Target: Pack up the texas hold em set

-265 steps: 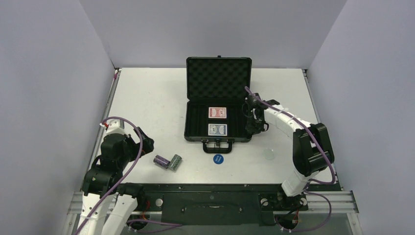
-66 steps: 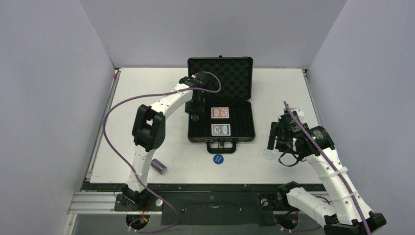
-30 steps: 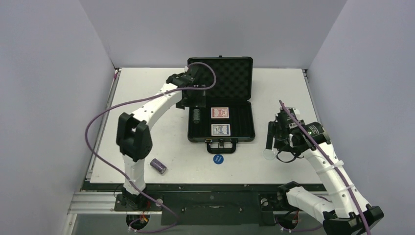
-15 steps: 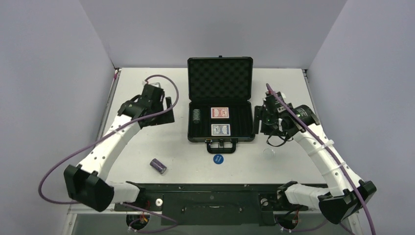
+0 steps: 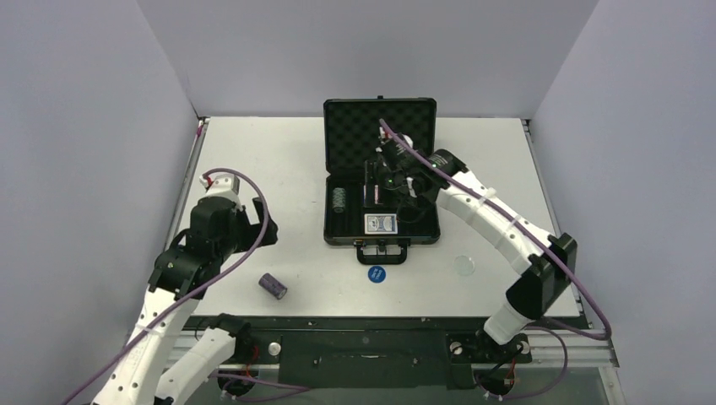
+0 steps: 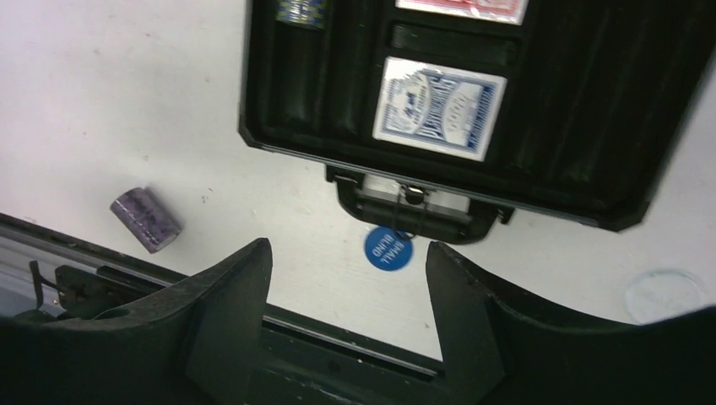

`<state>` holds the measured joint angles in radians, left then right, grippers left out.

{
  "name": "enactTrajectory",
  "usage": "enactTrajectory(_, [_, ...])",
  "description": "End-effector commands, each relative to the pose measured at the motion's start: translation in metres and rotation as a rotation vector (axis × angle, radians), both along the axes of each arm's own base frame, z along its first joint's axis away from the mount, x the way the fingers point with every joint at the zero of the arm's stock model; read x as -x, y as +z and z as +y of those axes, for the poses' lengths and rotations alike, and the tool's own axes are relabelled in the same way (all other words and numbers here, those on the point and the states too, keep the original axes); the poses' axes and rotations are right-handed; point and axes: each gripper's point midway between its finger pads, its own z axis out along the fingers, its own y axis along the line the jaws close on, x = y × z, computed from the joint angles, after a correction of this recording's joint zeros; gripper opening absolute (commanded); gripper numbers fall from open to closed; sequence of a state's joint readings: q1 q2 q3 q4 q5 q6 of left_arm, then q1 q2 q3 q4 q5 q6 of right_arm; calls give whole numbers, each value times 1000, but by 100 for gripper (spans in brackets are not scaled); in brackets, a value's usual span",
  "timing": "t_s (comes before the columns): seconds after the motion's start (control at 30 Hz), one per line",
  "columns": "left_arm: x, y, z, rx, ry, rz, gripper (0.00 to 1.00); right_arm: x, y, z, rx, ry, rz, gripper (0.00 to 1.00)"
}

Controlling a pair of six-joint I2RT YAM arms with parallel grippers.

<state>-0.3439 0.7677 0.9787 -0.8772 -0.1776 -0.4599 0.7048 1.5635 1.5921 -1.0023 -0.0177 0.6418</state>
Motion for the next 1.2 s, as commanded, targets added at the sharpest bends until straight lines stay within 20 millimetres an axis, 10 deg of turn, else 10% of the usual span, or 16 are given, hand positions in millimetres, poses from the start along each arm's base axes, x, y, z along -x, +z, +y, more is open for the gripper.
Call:
enactTrajectory(0.0, [4,15,3,39,11,-101,96,-18,11,46,-90,36,-31,62])
enactTrajectory(0.47, [35,12,19,175,109,-280,96,-44,-63,125,-197,11,116,35])
enactTrajectory(1.17, [32,8,26,171,139,-326,96,-94,-139,147,-164,-101,196,19])
